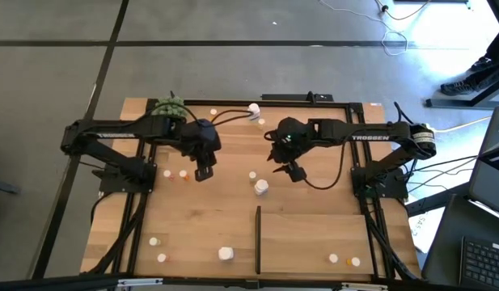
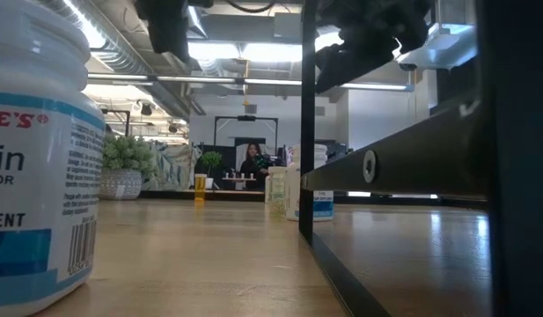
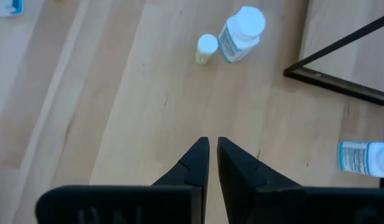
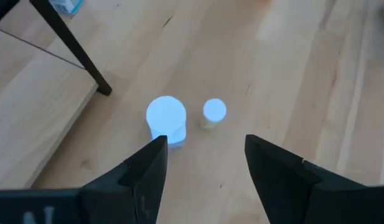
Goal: Pick and place medicine bottles onto shelf by color
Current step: Put the middle supplement bottle on the shelf
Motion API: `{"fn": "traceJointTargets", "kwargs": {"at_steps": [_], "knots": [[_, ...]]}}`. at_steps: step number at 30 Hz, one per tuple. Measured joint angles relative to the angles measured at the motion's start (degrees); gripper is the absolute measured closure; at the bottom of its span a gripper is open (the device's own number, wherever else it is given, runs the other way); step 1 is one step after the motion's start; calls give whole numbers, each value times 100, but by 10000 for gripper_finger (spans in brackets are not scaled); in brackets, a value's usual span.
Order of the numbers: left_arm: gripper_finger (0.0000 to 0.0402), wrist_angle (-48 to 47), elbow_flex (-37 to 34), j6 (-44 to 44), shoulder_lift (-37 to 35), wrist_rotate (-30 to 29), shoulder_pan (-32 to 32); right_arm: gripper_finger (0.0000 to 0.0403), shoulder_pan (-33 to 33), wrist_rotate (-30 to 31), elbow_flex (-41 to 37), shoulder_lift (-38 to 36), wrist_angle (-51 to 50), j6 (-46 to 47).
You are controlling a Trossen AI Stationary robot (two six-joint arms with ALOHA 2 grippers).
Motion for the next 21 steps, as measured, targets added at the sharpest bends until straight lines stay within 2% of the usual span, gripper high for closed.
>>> {"fn": "traceJointTargets", "kwargs": {"at_steps": [9,15,21], "knots": [[374,17,2,-479,-7,-33,-189,185,0,37,0,-2,-27,24],[374,24,2,-980,-7,-508,-394,185,0,44,0,-2,-23,35],[374,24,2,-1304,-2,-582,-629,185,0,44,0,-2,-22,39]]}}
